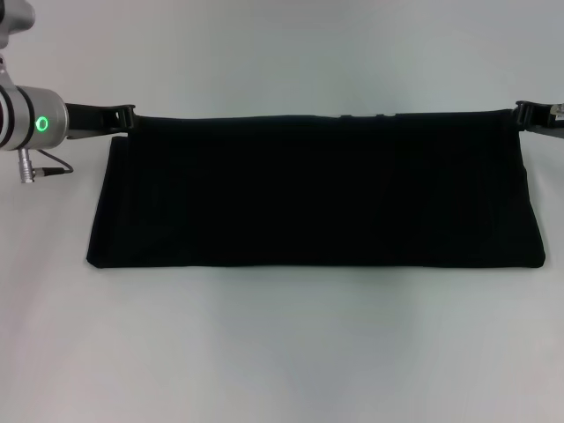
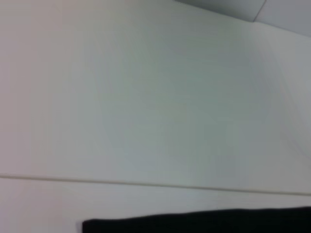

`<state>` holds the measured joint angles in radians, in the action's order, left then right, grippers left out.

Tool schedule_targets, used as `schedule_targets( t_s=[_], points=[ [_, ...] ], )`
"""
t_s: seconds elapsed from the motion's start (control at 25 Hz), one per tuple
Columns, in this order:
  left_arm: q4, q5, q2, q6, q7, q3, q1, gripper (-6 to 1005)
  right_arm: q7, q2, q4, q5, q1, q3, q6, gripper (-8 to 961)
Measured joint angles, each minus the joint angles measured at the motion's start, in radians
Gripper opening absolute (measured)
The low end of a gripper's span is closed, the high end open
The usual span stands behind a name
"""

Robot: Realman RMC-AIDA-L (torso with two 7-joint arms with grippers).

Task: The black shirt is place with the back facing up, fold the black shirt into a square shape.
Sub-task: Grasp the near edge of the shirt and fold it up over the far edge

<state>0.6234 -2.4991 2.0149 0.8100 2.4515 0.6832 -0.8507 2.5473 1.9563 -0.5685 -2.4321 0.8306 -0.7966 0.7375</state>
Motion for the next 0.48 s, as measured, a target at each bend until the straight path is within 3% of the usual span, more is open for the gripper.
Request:
schedule_targets(
  t_s=[0.48],
  points=[
    [0.020, 0.014, 0.003, 0.002, 0.084, 0.011, -0.020, 0, 0.006, 0.012, 0.009, -0.021, 0.036, -0.006, -0.062, 52]
  ],
)
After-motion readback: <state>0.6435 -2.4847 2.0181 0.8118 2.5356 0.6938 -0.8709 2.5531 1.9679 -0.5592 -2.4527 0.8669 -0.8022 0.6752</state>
